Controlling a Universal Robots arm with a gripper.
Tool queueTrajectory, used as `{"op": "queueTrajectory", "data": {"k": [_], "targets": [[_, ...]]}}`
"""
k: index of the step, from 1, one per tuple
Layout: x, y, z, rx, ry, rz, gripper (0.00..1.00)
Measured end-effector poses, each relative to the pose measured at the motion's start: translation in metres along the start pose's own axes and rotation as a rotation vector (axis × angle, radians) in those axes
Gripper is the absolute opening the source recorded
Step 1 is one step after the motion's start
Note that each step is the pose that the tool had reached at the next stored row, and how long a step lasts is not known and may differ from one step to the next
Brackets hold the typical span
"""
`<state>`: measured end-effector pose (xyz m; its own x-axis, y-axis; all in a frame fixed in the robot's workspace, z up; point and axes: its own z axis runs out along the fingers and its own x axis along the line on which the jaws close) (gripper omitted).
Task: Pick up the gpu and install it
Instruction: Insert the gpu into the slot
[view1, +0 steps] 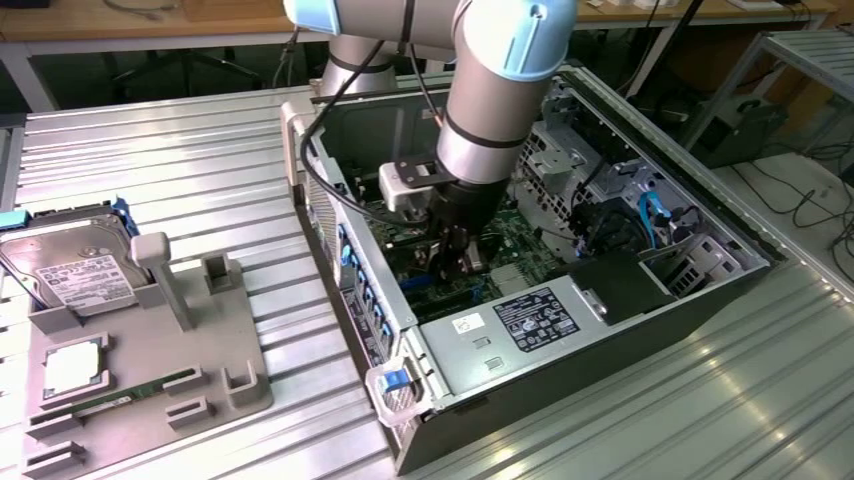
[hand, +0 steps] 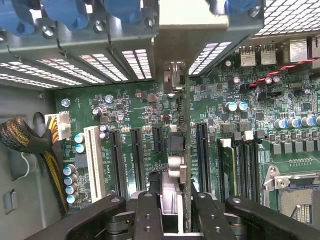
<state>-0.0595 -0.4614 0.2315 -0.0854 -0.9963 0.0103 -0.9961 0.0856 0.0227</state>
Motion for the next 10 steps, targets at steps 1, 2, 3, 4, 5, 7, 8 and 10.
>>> {"op": "queueTrajectory", "data": {"k": [1, 2, 3, 4, 5, 7, 8, 10], "targets": [[0.0000, 0.0006, 0.0002, 0.0000, 0.0000, 0.000, 0.29], [0.0001, 0.0014, 0.0003, 0.0000, 0.0002, 0.000, 0.29], [0.0002, 0.0018, 0.0004, 0.0000, 0.0002, 0.000, 0.29], [0.0002, 0.0026, 0.0005, 0.0000, 0.0003, 0.001, 0.29], [0.0000, 0.0029, 0.0006, 0.0000, 0.0002, 0.001, 0.29], [-0.0007, 0.0030, 0.0006, -0.0001, 0.0002, 0.001, 0.29], [-0.0013, 0.0031, 0.0006, 0.0000, 0.0002, 0.001, 0.29], [-0.0019, 0.0031, 0.0006, 0.0000, 0.0001, 0.001, 0.29]]}}
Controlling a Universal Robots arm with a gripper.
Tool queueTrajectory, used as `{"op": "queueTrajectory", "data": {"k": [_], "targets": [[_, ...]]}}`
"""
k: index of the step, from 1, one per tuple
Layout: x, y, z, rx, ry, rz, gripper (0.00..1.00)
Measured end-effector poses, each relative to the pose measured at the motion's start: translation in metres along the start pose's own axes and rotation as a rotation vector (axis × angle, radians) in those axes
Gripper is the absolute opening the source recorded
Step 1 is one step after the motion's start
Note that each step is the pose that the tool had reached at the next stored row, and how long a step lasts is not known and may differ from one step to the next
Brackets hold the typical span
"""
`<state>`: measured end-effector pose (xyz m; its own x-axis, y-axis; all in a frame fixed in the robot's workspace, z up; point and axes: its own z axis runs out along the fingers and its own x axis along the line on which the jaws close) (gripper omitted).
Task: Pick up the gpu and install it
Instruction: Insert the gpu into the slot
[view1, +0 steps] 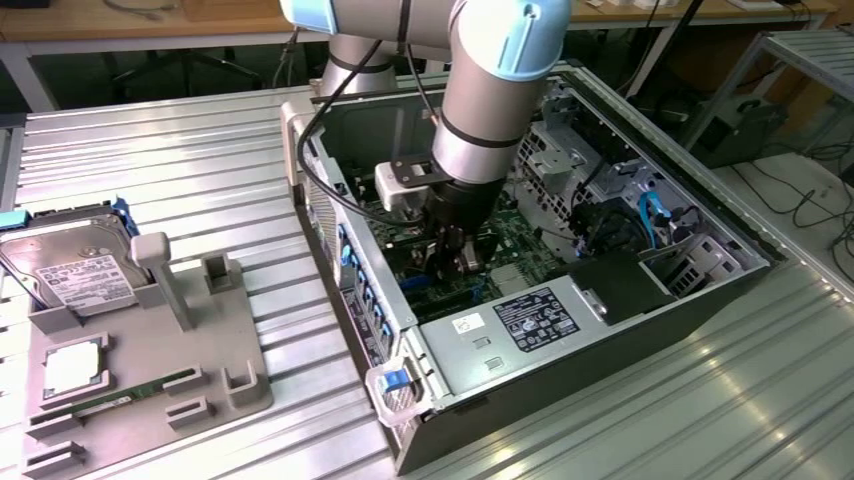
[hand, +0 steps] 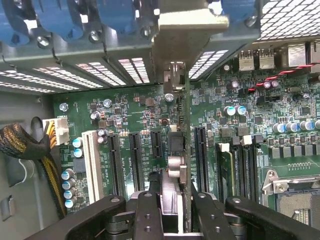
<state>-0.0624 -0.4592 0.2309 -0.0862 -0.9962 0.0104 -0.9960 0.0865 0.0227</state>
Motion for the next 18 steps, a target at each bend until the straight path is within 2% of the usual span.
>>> {"op": "queueTrajectory", "data": {"k": [8, 13, 18], "targets": [[0.0000, 0.0001, 0.0003, 0.0006, 0.0001, 0.000, 0.29], [0.0000, 0.0003, 0.0005, 0.0099, -0.0010, 0.000, 0.29], [0.0001, 0.0021, 0.0009, 0.0141, -0.0012, 0.000, 0.29]]}}
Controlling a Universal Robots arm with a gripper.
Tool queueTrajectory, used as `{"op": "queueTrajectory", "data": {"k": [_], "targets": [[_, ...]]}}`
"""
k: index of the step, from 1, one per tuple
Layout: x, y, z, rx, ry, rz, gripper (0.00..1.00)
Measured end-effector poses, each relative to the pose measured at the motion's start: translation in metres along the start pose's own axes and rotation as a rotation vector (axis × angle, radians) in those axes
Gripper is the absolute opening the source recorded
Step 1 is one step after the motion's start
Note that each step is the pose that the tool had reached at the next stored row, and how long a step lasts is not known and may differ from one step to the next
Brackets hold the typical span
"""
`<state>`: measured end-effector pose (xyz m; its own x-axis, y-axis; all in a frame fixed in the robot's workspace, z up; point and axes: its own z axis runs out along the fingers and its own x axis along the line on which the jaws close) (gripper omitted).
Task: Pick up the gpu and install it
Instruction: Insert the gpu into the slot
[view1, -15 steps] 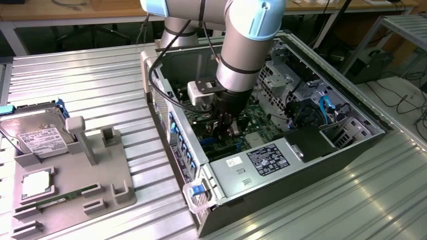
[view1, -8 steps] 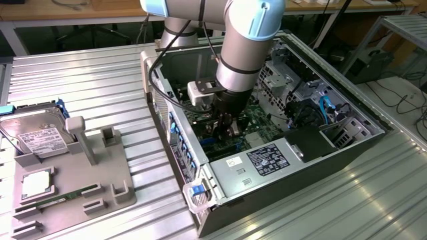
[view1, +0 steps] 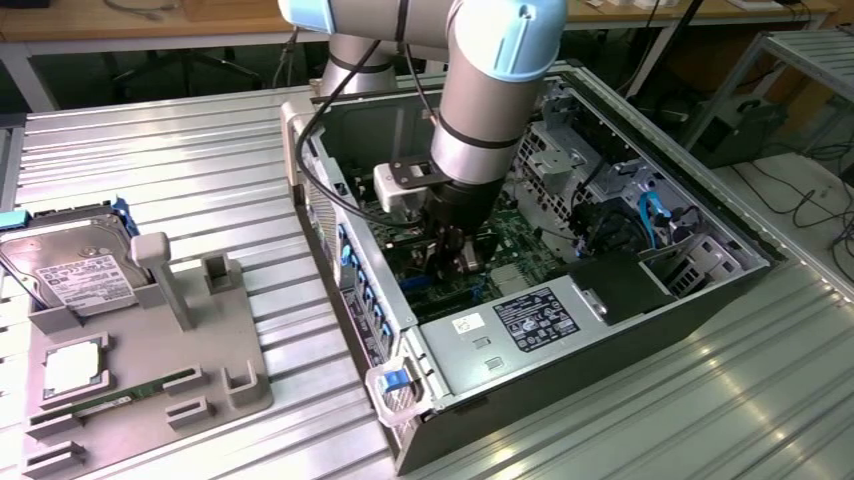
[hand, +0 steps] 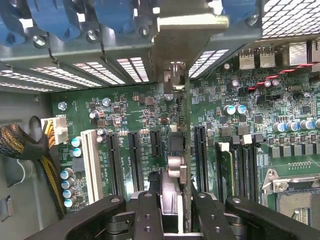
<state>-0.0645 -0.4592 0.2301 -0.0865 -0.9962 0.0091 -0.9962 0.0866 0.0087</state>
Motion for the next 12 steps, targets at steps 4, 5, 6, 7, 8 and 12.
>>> {"op": "queueTrajectory", "data": {"k": [4, 5, 6, 7, 8, 12], "targets": [[-0.004, 0.0007, 0.0013, 0.0022, 0.0016, -0.013, 0.29], [-0.005, 0.0003, 0.0033, 0.0023, 0.0020, -0.015, 0.29], [-0.005, 0.0002, 0.0062, 0.0024, 0.0017, -0.022, 0.29], [-0.006, 0.0002, 0.0140, 0.0024, 0.0019, -0.031, 0.29], [-0.006, 0.0003, 0.0015, 0.0037, 0.0019, -0.033, 0.29], [-0.008, 0.0006, -0.0028, 0.0047, 0.0023, -0.050, 0.29]]}}
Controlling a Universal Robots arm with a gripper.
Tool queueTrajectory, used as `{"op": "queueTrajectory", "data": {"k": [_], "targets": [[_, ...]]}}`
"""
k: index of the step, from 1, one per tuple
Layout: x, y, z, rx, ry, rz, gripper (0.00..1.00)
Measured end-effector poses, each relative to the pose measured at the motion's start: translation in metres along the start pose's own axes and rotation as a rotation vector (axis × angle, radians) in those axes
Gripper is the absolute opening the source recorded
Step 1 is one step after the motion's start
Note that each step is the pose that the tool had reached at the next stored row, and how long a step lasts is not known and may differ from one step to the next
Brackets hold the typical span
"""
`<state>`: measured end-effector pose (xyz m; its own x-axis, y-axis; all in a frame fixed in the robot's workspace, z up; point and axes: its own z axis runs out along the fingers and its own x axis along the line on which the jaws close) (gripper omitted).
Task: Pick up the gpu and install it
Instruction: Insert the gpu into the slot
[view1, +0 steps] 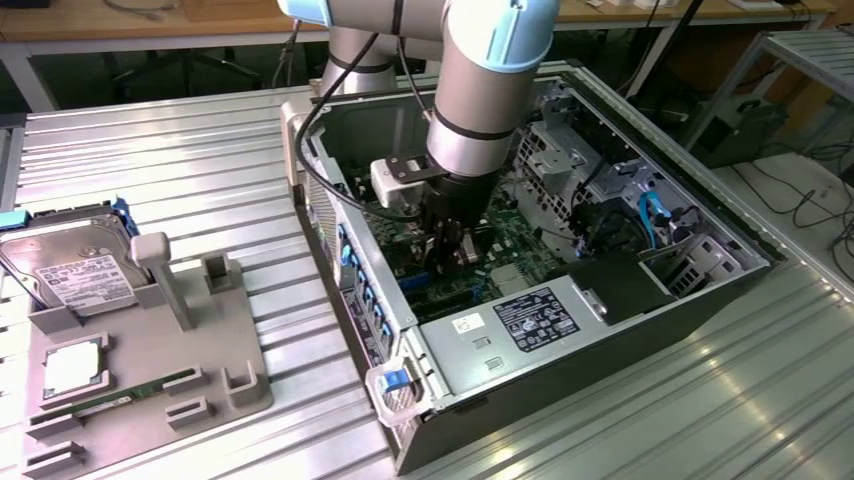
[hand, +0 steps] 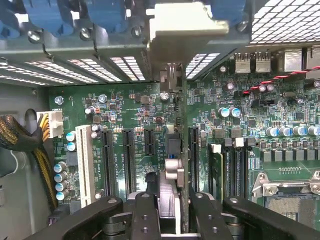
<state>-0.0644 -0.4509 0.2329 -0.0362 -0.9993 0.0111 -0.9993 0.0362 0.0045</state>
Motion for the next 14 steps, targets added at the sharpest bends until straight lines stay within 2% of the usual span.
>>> {"op": "queueTrajectory", "data": {"k": [5, 7, 9, 11, 14], "targets": [[0.0000, -0.0005, 0.0005, 0.0030, -0.0001, 0.000, 0.29], [0.0000, -0.0004, -0.0018, 0.0140, -0.0006, 0.000, 0.29], [0.0001, 0.0003, -0.0026, 0.0303, -0.0003, -0.001, 0.29], [0.0002, 0.0025, -0.0027, 0.0364, -0.0002, -0.001, 0.29], [0.0028, 0.0049, -0.0022, 0.0382, -0.0004, -0.001, 0.29]]}}
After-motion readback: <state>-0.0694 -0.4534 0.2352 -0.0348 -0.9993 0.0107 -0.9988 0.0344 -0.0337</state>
